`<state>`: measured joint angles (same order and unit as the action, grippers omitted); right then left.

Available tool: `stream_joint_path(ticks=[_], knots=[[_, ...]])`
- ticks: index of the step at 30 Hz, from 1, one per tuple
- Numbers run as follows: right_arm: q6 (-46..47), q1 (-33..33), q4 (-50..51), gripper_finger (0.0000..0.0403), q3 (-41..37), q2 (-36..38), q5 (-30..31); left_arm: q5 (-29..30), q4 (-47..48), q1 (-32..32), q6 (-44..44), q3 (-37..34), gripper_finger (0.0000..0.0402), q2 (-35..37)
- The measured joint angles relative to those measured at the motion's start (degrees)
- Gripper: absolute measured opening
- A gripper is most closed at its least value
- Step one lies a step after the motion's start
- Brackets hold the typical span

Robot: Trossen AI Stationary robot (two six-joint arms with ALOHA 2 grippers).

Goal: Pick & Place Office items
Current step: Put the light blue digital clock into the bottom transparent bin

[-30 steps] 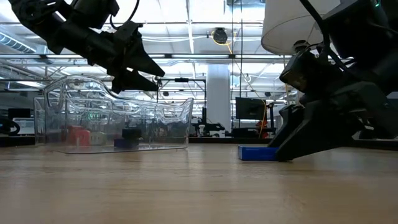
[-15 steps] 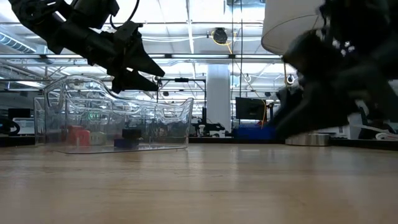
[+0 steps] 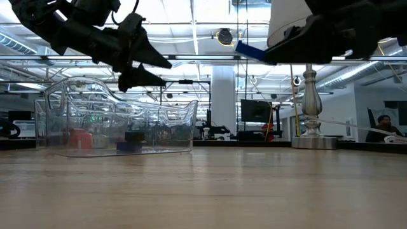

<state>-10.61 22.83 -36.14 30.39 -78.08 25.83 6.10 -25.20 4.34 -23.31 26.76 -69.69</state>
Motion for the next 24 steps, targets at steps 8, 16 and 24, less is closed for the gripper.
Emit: stream_joint_path(ticks=[8, 16, 24], knots=[[-9.55, -0.02, 1.26, 0.0159, 0.0, 1.72, 9.9, -4.9, -7.33, -2.09, -6.57, 0.0, 0.028, -1.2], [-16.58, -0.53, 0.82, 0.0154, 1.84, 1.52, 16.28, -5.06, -15.26, -4.23, -7.04, 1.09, 0.028, -5.78], [-20.42, -1.47, 0.74, 0.0155, 5.69, -1.21, 16.15, -9.32, -15.05, -5.34, -6.84, 11.09, 0.028, -15.46]])
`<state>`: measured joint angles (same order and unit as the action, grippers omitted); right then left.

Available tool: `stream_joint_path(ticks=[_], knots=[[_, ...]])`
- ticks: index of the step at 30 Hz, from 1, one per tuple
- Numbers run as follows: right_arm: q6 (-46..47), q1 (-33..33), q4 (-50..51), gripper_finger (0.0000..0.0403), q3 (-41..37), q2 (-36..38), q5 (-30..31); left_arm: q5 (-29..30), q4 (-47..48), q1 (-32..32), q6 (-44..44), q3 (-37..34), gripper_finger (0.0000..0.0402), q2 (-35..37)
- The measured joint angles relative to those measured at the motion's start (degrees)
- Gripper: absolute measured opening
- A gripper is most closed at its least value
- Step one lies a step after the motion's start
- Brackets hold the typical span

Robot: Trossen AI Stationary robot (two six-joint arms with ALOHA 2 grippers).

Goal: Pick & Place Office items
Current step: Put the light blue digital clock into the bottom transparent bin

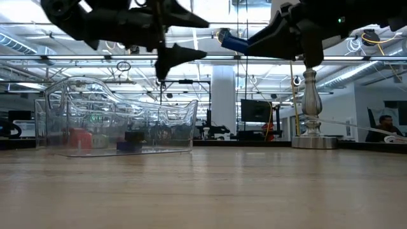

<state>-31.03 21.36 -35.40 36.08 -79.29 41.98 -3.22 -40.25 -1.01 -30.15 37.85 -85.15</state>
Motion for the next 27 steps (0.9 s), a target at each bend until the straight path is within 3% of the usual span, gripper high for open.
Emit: stream_joint_path(ticks=[10, 21, 27], knots=[[-1.33, 0.11, 0.04, 0.0159, 0.3, -1.1, 1.72, 0.06, 0.28, -0.62, -0.09, 7.39, 0.028, -8.75], [-0.38, 0.11, -0.05, 0.016, 0.3, -1.11, 1.4, 0.28, -0.26, -0.62, -0.39, 9.13, 0.0279, -10.12], [-0.09, 0.11, 0.02, 0.0155, 0.3, -1.11, 1.29, 0.28, -0.23, -0.53, -0.2, 9.13, 0.0224, -10.12]])
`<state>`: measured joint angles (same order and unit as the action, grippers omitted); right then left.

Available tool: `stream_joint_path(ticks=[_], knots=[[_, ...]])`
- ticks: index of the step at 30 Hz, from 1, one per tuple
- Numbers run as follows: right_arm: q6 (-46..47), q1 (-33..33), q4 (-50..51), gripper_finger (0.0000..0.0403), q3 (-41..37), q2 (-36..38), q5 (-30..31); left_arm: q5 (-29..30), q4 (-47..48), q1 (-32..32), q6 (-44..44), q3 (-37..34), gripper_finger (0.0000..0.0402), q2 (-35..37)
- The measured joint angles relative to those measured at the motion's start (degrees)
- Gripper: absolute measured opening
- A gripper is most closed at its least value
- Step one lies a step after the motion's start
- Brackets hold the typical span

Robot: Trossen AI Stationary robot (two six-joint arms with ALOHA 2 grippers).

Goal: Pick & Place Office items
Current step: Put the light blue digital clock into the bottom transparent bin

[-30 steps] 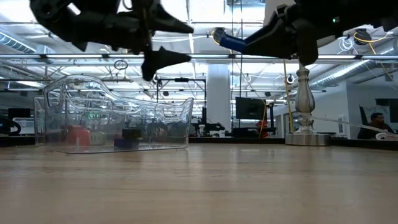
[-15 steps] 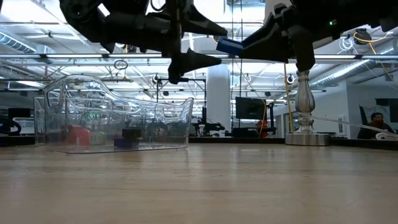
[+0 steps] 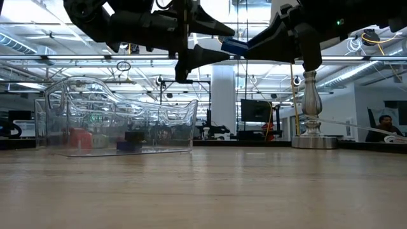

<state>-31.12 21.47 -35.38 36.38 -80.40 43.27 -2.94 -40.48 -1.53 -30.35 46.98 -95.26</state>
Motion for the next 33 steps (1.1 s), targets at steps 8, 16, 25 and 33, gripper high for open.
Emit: stream_joint_path(ticks=[8, 16, 25, 33], knots=[[0.42, 0.0, 0.04, 0.0166, 0.0, 0.0, 0.11, 0.21, 0.09, 0.01, 2.05, -0.02, 0.0088, 0.0], [9.67, -0.02, -0.37, 0.0177, 0.0, 0.02, 0.59, 1.71, 3.13, 1.19, 5.37, -0.07, 0.0064, 0.73], [21.4, 0.44, 4.74, 0.0223, 0.0, 5.18, 4.52, 10.96, 22.9, 2.39, 10.85, -0.07, 0.0062, 11.21], [27.6, 1.81, 11.77, 0.0223, 0.0, 10.43, 4.56, 21.08, 23.59, 0.74, 6.66, -11.09, 0.0062, 22.93]])
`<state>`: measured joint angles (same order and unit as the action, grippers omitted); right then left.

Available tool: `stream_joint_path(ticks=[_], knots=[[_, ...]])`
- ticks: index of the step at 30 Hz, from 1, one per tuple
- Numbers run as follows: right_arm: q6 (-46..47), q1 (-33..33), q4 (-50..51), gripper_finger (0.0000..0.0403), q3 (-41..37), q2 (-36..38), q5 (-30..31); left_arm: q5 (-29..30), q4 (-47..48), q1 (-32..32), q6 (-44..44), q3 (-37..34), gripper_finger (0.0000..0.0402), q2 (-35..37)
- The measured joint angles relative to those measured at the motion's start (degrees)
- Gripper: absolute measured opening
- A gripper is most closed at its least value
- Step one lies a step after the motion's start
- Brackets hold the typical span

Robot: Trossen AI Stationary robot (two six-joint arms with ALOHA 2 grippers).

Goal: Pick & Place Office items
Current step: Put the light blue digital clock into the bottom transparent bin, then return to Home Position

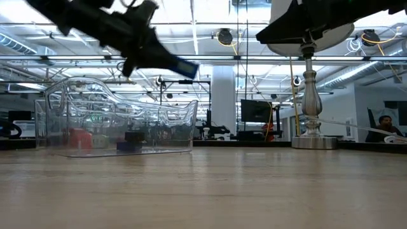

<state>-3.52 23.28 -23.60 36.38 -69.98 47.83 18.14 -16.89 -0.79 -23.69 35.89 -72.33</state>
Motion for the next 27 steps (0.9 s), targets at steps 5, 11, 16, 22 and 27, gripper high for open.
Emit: stream_joint_path(ticks=[5, 11, 16, 22, 27], knots=[[0.73, 0.2, 0.31, 0.0216, -0.02, 0.26, -0.04, 3.77, -3.02, 0.02, -8.79, -9.82, 0.0061, 4.35], [0.75, -0.17, 0.27, 0.0216, -0.02, 0.22, 0.03, 4.25, -3.2, -0.03, -15.32, -15.13, 0.0063, 4.17], [0.11, -0.19, -0.14, 0.0215, -0.02, 0.22, 0.03, 3.99, -4.26, -0.09, -15.87, -15.44, 0.0118, 4.13], [-0.19, -0.19, -0.42, 0.0214, -0.02, 0.22, 0.04, 0.19, -4.87, -0.06, -15.21, -14.89, 0.0169, 4.1], [-1.31, 1.52, -2.76, 0.0216, -0.02, 1.81, 0.14, -12.03, -4.65, 1.76, -10.67, -13.24, 0.0188, 9.1]])
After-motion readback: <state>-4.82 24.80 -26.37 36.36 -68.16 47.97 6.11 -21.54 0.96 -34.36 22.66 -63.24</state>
